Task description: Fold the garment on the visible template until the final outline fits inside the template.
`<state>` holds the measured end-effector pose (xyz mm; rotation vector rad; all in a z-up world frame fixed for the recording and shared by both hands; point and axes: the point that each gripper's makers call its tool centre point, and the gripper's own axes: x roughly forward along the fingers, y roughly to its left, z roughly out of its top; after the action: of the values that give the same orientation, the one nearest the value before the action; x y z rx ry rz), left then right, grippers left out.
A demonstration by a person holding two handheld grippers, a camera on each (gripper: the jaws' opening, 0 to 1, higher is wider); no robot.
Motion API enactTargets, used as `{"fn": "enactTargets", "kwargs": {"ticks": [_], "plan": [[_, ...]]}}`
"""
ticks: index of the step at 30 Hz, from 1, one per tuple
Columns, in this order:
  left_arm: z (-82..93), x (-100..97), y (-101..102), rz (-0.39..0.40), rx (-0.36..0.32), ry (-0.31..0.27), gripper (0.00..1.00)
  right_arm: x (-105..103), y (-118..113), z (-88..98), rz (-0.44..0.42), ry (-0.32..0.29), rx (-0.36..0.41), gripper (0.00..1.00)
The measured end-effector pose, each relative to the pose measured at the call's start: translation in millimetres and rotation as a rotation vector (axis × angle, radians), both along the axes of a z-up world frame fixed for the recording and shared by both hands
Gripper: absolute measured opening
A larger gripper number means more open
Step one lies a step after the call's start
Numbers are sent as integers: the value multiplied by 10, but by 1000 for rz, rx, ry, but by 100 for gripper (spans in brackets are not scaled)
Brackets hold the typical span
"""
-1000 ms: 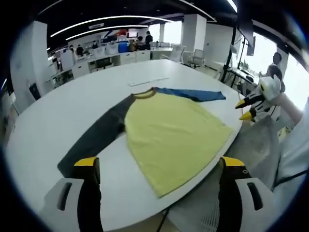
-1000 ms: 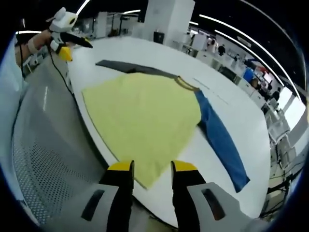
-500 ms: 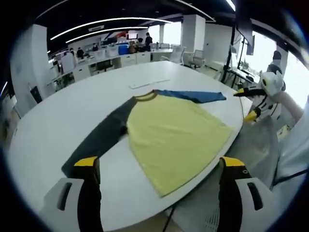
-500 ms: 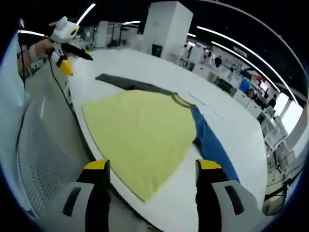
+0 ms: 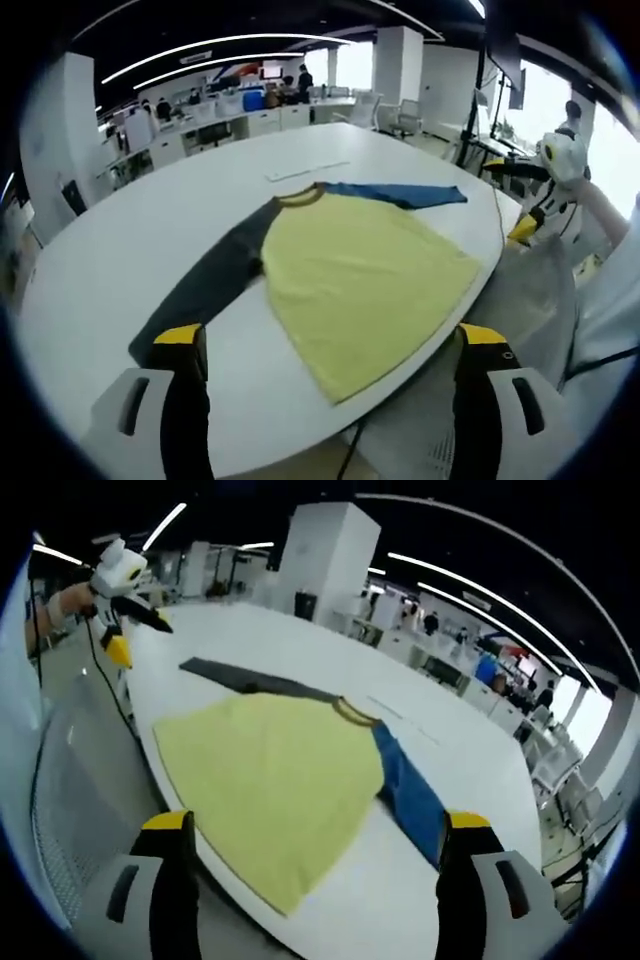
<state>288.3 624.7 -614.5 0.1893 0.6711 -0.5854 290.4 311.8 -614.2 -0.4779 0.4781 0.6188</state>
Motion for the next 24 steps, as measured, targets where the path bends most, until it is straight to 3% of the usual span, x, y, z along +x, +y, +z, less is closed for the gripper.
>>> {"fn": "enactTargets", "kwargs": {"ticks": [24], "plan": [[-9, -38, -52, -25, 25, 9, 100, -58, 41, -51, 17, 25, 13, 100]]}}
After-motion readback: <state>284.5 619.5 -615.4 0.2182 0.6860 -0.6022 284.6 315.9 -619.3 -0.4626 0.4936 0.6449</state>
